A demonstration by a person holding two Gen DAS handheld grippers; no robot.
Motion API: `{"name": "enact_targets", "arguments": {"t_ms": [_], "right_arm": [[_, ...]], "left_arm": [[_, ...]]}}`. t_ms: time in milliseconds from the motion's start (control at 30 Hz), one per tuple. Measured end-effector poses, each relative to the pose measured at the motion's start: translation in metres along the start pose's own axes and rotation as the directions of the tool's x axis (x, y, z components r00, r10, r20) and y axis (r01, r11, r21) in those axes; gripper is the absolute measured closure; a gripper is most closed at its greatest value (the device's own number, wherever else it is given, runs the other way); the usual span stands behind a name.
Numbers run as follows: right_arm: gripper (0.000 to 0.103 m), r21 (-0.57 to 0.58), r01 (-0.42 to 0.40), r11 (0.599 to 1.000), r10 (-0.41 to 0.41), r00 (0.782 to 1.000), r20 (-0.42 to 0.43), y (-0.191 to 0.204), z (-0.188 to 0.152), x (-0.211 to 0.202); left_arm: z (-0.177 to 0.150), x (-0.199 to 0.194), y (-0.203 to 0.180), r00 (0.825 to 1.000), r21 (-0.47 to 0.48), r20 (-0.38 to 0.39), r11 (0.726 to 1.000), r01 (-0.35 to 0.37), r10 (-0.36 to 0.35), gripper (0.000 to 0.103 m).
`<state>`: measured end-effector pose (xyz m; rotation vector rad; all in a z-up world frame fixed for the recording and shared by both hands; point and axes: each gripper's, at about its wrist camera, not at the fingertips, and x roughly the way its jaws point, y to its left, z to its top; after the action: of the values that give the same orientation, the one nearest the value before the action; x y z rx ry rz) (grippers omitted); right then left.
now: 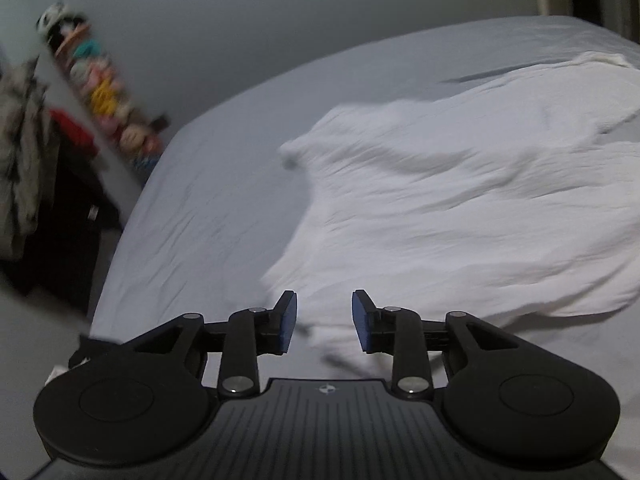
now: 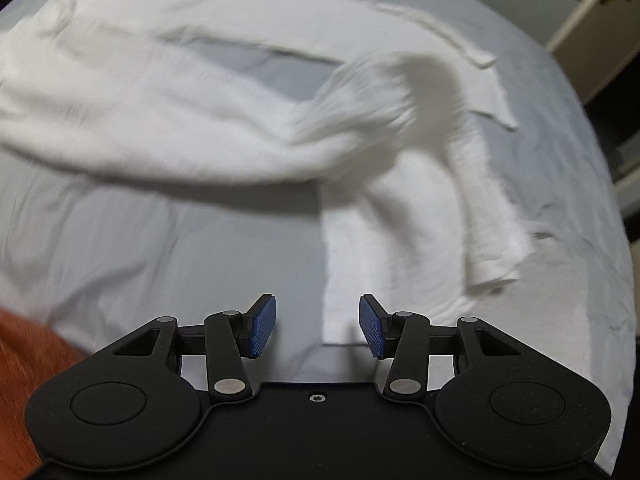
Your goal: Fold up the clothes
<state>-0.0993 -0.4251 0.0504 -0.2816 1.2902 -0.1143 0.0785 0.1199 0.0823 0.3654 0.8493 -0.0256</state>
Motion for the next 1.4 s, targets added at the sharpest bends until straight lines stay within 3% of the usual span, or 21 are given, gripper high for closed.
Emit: {"name": "enact_targets", "arguments": {"t_ms": [133,233,333,500,633,767,867,933,1033,1100,1133,1267,1400], "right_arm": [[0.059,-0.058,-0.023,0.998,0.023,1.0,0.001,0.01,0.0,0.011],[0.059,-0.07,-0.022,0.997,0.021,1.0,-0.018,0.013,0.0,0.016],[0.059,-0.041,-0.033,0.999,0.032,0.999,-0.024,0.008,-0.001,0.02],[0.059,-0.069,-0.041,0.997,0.04,0.999,-0.016,0.01,-0.003,0.022],[0.059,-0.094,-0.053,0.994,0.052,0.999,-0.017,0.016,-0.006,0.022],[0.059,-0.175,0.094,0.98,-0.095,0.995,0.002,0.024,-0.007,0.029],[0.059,-0.168,0.124,0.978,-0.127,0.992,-0.008,0.019,-0.004,0.035],[0.059,-0.156,0.118,0.981,-0.123,0.992,-0.028,0.016,-0.003,0.042],[0.061,-0.157,0.141,0.978,-0.15,0.988,-0.043,0.017,0.003,0.047],[0.085,-0.164,0.199,0.966,-0.21,0.976,-0.053,0.019,0.009,0.048],[0.102,-0.169,0.241,0.956,-0.255,0.965,-0.067,0.02,0.012,0.05],[0.102,-0.155,0.284,0.946,-0.299,0.95,-0.087,0.02,0.019,0.049],[0.102,-0.165,0.359,0.919,-0.371,0.927,-0.051,0.021,0.024,0.03]], "left_arm": [[-0.004,0.025,0.028,0.997,-0.169,-0.064,0.985,0.026,-0.038,0.065],[-0.008,0.043,0.046,0.994,-0.344,-0.064,0.937,0.062,-0.089,0.063],[-0.009,0.06,0.051,0.988,-0.449,-0.073,0.889,0.086,-0.133,0.061],[-0.01,0.082,0.046,0.989,-0.512,-0.1,0.858,0.044,-0.111,0.061],[-0.019,0.088,0.036,0.99,-0.561,-0.053,0.824,0.08,-0.132,0.062],[-0.021,0.087,0.024,0.996,-0.553,-0.056,0.833,0.027,-0.07,0.063],[-0.022,0.087,0.02,0.997,-0.601,-0.064,0.799,-0.006,-0.04,0.064],[-0.026,0.085,0.018,0.997,-0.652,-0.061,0.758,-0.013,-0.036,0.069],[-0.029,0.084,0.008,0.998,-0.626,-0.064,0.779,-0.038,-0.003,0.074],[-0.027,0.082,0.002,0.998,-0.581,-0.057,0.812,-0.045,0.015,0.079],[-0.026,0.081,0.001,0.999,-0.567,-0.052,0.823,-0.043,0.016,0.084],[-0.025,0.079,0.0,0.999,-0.527,-0.036,0.849,-0.038,0.023,0.092],[-0.023,0.069,0.007,0.999,-0.548,0.021,0.836,-0.011,0.027,0.093]]}}
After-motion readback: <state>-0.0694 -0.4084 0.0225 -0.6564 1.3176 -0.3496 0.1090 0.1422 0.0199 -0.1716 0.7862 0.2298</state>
